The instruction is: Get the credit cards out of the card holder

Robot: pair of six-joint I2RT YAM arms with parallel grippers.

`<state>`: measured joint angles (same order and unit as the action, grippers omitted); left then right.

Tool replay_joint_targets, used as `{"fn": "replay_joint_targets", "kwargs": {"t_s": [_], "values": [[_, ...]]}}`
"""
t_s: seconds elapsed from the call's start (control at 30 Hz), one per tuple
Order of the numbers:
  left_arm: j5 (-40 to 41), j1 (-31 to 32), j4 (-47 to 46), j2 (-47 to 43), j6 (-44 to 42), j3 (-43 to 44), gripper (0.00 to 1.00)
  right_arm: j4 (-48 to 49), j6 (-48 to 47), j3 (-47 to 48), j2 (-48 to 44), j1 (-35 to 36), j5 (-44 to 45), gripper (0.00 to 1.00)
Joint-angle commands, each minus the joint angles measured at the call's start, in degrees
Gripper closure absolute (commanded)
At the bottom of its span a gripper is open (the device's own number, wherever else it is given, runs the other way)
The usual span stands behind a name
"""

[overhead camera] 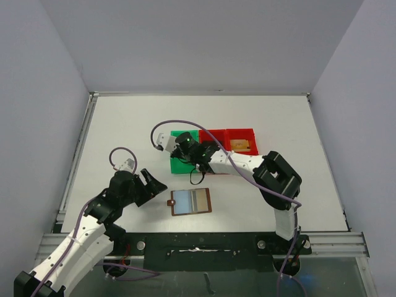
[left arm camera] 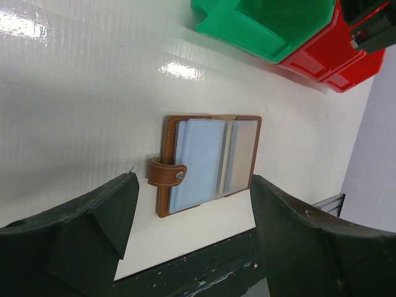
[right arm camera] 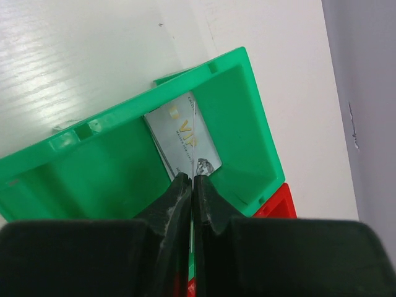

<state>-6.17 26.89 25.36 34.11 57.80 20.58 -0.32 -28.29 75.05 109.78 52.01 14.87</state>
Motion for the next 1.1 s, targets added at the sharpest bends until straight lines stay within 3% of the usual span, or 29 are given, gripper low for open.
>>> {"fn": "replay_joint_targets", "kwargs": {"t_s": [0.0, 0.67, 1.07], "values": [[0.81, -0.26, -0.74, -0.94, 0.06, 1.05, 0.27, 0.27, -5.56, 5.03, 1.49, -1.64, 1.5, 1.0], [1.64, -0.4, -0.84, -4.17, 2.08, 1.59, 0.27, -4.75, -11.49, 12.51, 10.76, -4.02, -0.64, 0.96], [1.01, -0.36, -1.63, -4.51, 2.67, 0.69, 0.27, -7.07, -11.77, 12.58, 10.66, -4.1, -2.2, 0.72]]}}
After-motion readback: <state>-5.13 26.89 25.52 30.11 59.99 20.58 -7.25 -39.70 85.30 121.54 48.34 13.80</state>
